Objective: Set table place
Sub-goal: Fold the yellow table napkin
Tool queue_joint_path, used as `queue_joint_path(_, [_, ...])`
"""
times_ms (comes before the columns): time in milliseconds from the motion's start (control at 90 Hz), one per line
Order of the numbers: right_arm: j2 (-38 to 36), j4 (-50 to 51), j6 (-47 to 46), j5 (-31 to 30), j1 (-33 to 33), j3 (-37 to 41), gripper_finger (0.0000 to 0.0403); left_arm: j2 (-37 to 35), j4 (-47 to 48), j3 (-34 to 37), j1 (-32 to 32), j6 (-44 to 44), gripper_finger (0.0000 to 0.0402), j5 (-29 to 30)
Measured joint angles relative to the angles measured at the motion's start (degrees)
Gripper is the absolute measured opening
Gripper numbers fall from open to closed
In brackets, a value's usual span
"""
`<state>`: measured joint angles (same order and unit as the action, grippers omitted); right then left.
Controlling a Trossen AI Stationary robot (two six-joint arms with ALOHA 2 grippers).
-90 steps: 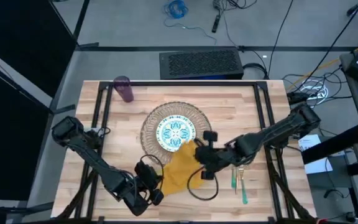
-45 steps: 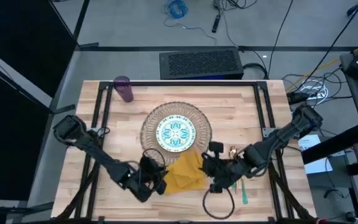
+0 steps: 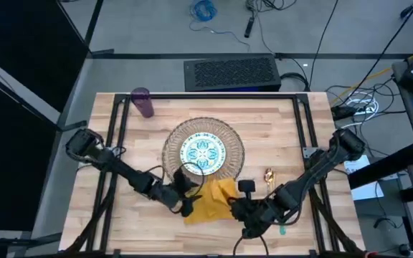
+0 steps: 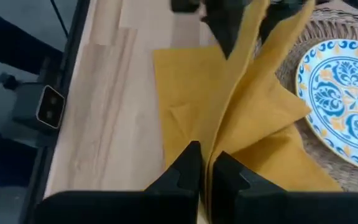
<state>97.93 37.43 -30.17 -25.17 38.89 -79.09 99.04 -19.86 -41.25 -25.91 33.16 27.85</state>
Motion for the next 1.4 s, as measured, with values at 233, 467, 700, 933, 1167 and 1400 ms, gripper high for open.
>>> queue_joint_path(233, [0.0,-2.1,-1.8,-0.5,1.6,0.0,0.0,0.0,-0.7,0.0,5.3,-6.6,0.022,-3.8])
queue_joint_path(467, [0.2,-5.2,-3.8,-0.8,2.1,2.9,0.0,0.0,-2.8,0.0,7.9,-11.1,0.022,-10.5])
queue_joint_path(700, [0.2,-11.4,-6.7,-0.5,2.1,7.0,0.0,0.0,-5.3,0.0,9.8,-17.1,0.022,-13.4])
queue_joint_path(933, [0.2,-12.9,-6.7,-0.4,2.1,7.1,0.0,0.0,-5.6,0.0,13.0,-24.1,0.022,-15.4])
queue_joint_path(1167, [0.2,-13.0,-7.4,-0.4,2.1,7.1,0.0,3.6,-10.6,-0.1,15.5,-33.8,0.0219,-22.6])
queue_joint_path(1400, [0.2,-12.8,-8.2,-0.3,1.8,7.1,0.0,9.7,-11.4,-3.1,14.9,-33.7,0.0218,-25.2])
